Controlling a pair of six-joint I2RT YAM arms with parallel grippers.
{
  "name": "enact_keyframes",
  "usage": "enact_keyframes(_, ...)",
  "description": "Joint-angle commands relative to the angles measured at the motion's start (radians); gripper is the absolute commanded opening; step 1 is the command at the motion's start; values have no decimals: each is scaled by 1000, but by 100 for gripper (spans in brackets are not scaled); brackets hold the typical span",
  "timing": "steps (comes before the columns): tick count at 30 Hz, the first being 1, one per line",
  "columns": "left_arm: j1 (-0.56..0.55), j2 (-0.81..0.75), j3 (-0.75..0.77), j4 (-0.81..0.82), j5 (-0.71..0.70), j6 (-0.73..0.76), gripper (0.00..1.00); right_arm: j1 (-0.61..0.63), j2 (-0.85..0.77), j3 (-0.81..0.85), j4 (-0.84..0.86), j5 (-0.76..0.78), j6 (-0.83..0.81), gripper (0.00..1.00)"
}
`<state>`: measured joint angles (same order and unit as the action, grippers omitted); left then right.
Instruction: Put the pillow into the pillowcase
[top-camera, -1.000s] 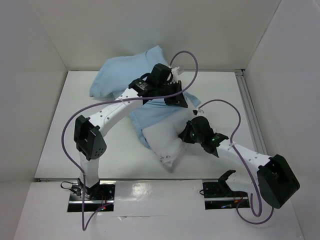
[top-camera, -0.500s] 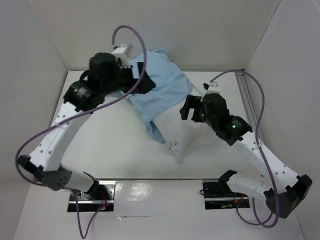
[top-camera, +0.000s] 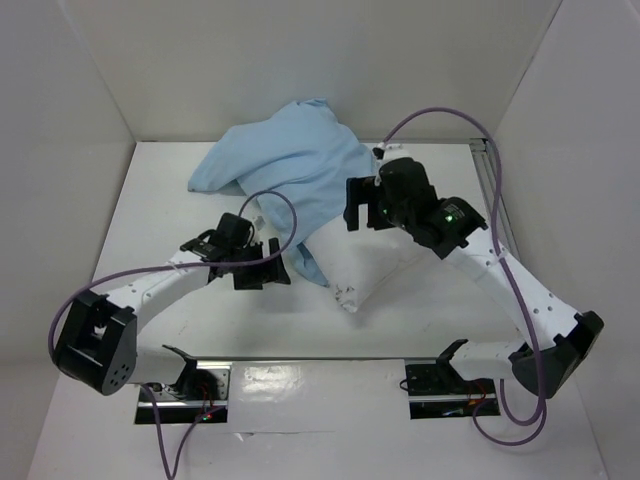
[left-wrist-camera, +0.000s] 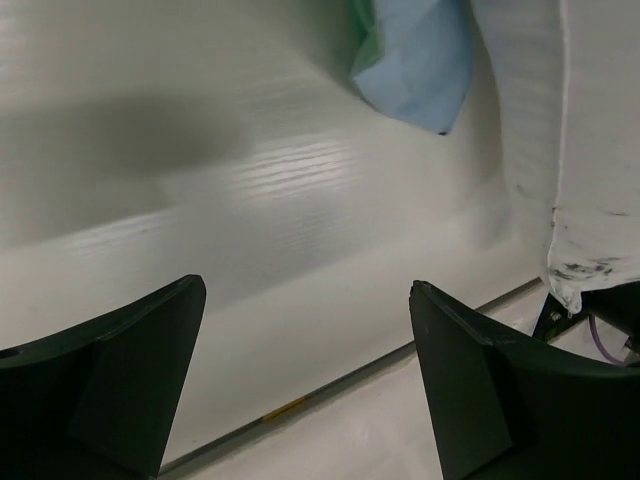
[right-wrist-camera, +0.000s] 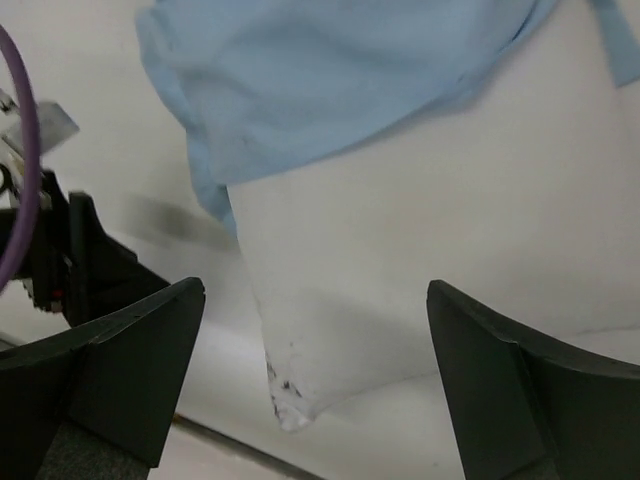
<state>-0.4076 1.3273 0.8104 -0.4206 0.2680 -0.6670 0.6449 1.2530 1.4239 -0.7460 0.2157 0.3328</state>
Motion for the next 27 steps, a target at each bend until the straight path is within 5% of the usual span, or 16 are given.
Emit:
enact_keyframes(1,-28,-10,-14,276,40,-54,97,32,5,-63,-61,-58,31,99)
enact_keyframes(14,-60,300,1,552,13,-74,86,50,32,-157,-89,-125,84,99)
enact_keyframes(18,-51,323,38,562,-6,-83,65,59,42,-250,-30,-139,141,99)
enact_keyframes(22,-51,354,91,543,-6,-60,20,59,80,-321,69,-99,215,99)
enact_keyframes(23,-51,354,101,531,-6,-60,1,59,95,-321,86,-85,235,99)
enact_keyframes(25,-51,354,113,520,5,-51,0,59,146,-312,141,-33,247,99)
enact_keyframes(27,-51,334,101,532,29,-60,0,59,210,-298,203,-13,256,80)
